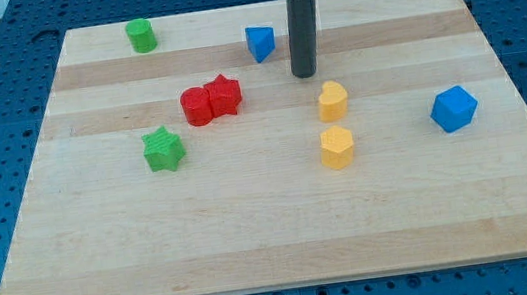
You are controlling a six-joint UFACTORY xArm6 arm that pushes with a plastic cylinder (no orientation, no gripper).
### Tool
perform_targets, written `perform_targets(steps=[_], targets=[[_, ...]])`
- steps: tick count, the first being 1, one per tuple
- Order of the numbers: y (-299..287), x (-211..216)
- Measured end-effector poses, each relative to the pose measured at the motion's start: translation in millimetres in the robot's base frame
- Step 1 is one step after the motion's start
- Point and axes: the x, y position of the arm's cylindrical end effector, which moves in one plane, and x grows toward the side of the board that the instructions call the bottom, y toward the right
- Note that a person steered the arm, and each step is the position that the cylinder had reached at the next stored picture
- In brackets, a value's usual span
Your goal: Push yellow heart to yellow hexagon
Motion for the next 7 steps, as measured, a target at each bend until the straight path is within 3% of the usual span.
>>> perform_targets(steps=[7], targets=[[20.8, 22.1]])
